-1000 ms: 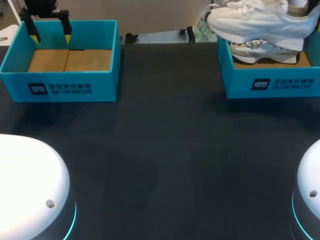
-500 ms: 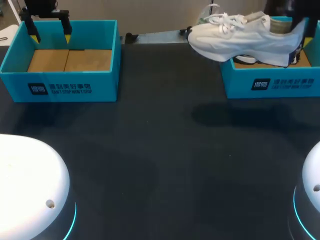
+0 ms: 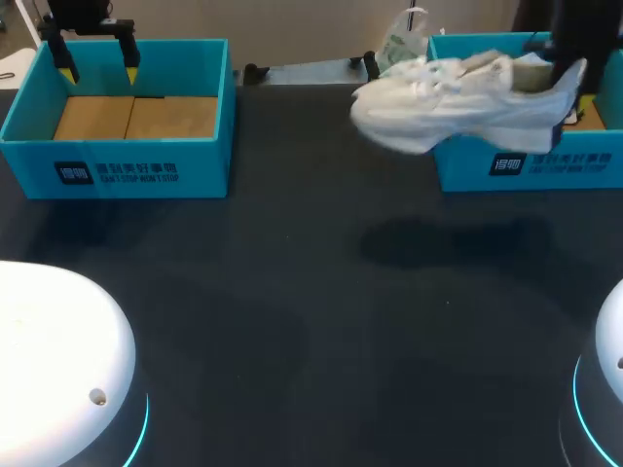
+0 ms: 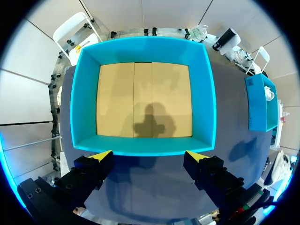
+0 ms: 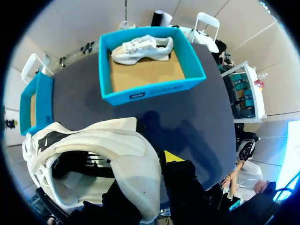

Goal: Take the shoe out of the shoebox, open the shoe tongue, remove and reinsert the insole, then place the shoe into the shoebox

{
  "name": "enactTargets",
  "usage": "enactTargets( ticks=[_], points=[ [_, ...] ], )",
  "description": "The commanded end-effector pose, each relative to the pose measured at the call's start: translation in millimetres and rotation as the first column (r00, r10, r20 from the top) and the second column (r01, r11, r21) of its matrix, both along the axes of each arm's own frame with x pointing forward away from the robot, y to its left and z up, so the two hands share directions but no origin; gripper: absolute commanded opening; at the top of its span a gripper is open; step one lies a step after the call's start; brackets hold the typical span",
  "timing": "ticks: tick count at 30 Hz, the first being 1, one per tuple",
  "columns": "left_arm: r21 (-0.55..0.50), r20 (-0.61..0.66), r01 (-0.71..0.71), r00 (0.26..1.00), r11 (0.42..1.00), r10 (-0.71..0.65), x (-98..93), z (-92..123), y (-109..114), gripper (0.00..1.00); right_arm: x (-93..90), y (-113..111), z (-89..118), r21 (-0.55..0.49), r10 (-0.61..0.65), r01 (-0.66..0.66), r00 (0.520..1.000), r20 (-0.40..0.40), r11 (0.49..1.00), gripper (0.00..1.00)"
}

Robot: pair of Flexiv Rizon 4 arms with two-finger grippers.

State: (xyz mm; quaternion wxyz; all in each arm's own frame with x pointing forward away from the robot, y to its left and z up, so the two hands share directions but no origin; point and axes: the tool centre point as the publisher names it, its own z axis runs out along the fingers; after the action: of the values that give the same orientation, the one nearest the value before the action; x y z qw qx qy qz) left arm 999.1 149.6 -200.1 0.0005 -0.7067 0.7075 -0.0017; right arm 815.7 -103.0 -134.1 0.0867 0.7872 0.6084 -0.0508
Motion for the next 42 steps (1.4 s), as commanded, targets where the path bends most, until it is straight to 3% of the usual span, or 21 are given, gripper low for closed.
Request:
enactTargets(
  ticks=[1,7,25,32,39,42],
  points=[
    [0.000,-0.001,-0.001,1.000,1.000,0.001,0.1,0.0,0.2,1.00,-23.4,30.1,-12.2,-0.026,0.012,-0.011,1.000,0.022,1.000,0.00],
    [0.000,-0.001,-0.001,1.000,1.000,0.001,0.1,0.0,0.2,1.00,-49.8,64.9,-40.0,-0.015,0.036,-0.037,0.999,-0.010,0.999,0.00],
    [0.000,-0.001,-0.001,1.000,1.000,0.001,0.1,0.0,0.2,1.00,-49.8,64.9,-40.0,-0.015,0.036,-0.037,0.999,-0.010,0.999,0.00],
    [0.000,-0.001,-0.001,1.000,1.000,0.001,0.1,0.0,0.2,1.00,-74.1,114.5,-84.7,-0.092,0.106,-0.108,0.994,-0.028,0.990,0.00],
    [0.000,-0.001,-0.001,1.000,1.000,0.001,0.1,0.0,0.2,1.00,-92.4,153.8,-117.6,-0.094,0.084,-0.086,0.996,-0.015,0.992,0.00],
    [0.000,-0.001,-0.001,1.000,1.000,0.001,0.1,0.0,0.2,1.00,-100.2,165.0,-129.6,-0.032,0.064,-0.065,0.997,-0.034,0.997,0.00]
  ],
)
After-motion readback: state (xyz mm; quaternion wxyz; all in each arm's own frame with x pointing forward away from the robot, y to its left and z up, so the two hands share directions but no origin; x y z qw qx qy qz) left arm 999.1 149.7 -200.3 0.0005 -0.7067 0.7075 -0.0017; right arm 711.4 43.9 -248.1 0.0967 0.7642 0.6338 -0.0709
